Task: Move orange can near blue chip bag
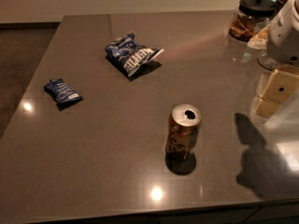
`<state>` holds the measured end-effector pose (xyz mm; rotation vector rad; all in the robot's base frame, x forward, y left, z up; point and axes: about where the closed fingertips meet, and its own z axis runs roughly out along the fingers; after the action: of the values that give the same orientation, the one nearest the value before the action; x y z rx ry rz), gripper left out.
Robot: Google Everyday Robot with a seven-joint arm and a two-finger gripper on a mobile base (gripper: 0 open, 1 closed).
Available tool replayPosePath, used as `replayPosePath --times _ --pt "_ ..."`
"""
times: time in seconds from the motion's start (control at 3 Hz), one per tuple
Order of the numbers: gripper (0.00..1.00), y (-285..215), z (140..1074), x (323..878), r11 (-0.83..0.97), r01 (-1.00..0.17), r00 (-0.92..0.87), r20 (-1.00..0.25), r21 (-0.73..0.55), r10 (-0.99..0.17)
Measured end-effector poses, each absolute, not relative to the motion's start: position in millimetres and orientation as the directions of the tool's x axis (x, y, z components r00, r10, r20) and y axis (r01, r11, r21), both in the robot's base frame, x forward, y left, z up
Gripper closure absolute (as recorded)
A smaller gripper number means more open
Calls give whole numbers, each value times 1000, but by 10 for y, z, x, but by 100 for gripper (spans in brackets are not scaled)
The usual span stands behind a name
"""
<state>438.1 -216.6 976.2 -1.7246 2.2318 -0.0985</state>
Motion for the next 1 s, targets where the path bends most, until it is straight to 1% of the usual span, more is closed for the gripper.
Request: replayPosePath --times 0.33,1.0 --pt "0 -2166 9763 4382 270 -931 -221 -207 -246 -953" --pt "0 -2031 9684 4078 234 -948 -165 -293 -218 -942"
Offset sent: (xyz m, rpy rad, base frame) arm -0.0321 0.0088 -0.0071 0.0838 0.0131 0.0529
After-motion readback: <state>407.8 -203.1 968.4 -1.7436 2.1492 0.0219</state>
